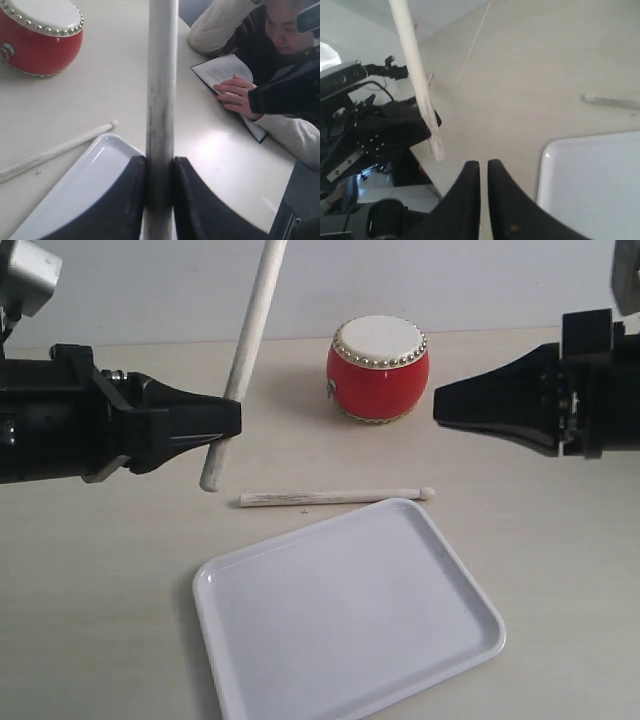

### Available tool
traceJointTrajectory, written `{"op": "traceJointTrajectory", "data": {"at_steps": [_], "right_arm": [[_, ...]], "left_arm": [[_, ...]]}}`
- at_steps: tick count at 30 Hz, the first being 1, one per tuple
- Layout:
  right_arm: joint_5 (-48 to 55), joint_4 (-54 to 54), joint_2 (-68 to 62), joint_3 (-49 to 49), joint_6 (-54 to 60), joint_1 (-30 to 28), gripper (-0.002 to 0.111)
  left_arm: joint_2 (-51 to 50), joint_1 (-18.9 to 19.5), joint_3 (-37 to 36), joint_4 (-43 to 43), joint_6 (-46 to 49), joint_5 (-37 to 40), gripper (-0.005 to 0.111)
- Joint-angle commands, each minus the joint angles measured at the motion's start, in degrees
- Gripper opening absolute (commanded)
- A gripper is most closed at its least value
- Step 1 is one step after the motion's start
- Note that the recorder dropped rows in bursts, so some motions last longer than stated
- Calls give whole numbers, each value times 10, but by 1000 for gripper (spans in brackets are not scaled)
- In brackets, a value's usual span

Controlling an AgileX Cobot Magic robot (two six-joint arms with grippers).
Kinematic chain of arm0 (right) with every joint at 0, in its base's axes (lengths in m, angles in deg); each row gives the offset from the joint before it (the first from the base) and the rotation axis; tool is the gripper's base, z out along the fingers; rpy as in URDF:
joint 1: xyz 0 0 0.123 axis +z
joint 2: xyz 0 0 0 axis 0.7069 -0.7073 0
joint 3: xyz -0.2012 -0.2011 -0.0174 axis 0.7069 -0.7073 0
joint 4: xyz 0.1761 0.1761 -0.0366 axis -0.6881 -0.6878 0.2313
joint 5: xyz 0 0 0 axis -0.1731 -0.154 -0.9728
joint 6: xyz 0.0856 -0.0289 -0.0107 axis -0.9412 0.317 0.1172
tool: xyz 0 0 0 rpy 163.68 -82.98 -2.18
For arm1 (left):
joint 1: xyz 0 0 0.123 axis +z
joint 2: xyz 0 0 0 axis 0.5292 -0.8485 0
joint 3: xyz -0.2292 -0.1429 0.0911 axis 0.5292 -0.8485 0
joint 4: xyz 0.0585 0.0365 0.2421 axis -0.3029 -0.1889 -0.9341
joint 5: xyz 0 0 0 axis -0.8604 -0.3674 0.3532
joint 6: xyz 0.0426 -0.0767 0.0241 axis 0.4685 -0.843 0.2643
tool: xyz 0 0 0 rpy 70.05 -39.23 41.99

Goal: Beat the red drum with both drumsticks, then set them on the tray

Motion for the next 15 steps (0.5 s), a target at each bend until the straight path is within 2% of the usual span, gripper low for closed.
{"op": "traceJointTrajectory", "data": {"at_steps": [1, 6, 10, 12, 15], "right_arm": [[22, -9, -63, 6, 45, 31, 21], [-5, -128, -86, 6, 133, 97, 43], [-63, -137, -101, 13, 144, 139, 60], [-84, -137, -110, 15, 144, 160, 64], [-114, -137, -125, 28, 144, 193, 66]], "left_arm": [[-25, -3, -1, 8, 11, 50, 0], [-70, -3, -1, 8, 14, 96, 0], [-87, -3, -1, 8, 26, 102, 0], [-87, -3, -1, 8, 27, 100, 0], [-88, -3, 8, 8, 24, 97, 0]]}}
